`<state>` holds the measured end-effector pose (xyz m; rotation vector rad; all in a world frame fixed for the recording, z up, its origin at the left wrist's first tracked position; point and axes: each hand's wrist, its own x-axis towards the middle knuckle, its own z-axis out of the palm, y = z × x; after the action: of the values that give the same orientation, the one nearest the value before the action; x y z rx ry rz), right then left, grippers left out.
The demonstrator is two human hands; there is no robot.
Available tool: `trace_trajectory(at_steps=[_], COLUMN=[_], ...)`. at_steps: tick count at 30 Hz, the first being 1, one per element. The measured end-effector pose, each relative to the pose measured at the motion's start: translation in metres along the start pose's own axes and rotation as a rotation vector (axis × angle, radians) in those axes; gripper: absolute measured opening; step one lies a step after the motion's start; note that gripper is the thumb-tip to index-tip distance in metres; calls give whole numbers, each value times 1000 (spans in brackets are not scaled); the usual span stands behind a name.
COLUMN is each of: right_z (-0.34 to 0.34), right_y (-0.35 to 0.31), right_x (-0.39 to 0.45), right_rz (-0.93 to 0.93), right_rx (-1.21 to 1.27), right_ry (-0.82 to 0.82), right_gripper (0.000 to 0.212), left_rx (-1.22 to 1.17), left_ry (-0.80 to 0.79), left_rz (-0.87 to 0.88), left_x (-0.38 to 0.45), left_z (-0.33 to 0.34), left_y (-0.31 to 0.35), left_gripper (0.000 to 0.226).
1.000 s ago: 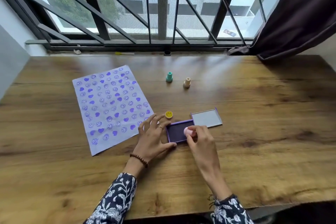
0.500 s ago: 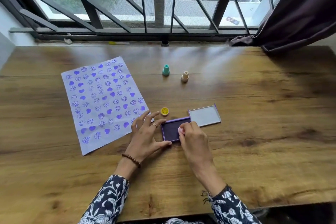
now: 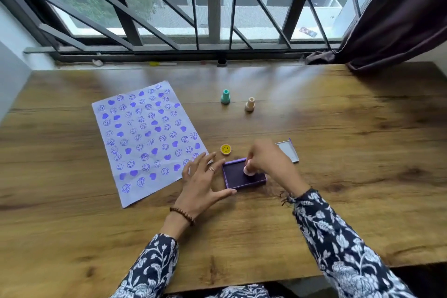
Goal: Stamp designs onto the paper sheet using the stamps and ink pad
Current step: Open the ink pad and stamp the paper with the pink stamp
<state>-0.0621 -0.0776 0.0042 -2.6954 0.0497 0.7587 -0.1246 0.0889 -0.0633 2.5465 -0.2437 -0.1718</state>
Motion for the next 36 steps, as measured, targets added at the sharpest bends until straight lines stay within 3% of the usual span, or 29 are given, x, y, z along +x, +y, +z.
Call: trace_trajectory(at_steps=[4, 7, 10, 12, 17, 21, 26, 32, 36], right_z=[5, 22, 42, 56, 93, 117, 141, 162, 167], right_y=[6, -4, -31, -54, -103, -135, -161, -180, -186], right_x=[-12, -33, -51, -60, -73, -74, -73, -70, -71], right_rz=[27, 27, 27, 39, 16, -42, -194, -351, -354], right_rx=[248, 832, 1217, 1328, 1458, 1318, 768, 324, 195], right_ry=[95, 139, 48, -6, -28, 75, 371, 494, 521], right_gripper=[15, 16, 16, 5, 6, 13, 8, 10, 8], left_rx=[-61, -81, -68, -25, 51, 54, -3, -27, -38], left_ry=[109, 178, 204, 125, -181, -137, -94, -71, -65], left_rz=[-41, -71, -97, -103, -87, -68, -67, -91, -103], left_x=[-11, -25, -40, -48, -60, -60, -63, -65, -65], left_z=[-32, -68, -102, -121, -130, -121, -112, -112, -112], left_y=[-26, -61, -99, -125, -171, -177, -174, -170, -170], left_gripper=[55, 37, 30, 37, 54, 56, 52, 50, 50])
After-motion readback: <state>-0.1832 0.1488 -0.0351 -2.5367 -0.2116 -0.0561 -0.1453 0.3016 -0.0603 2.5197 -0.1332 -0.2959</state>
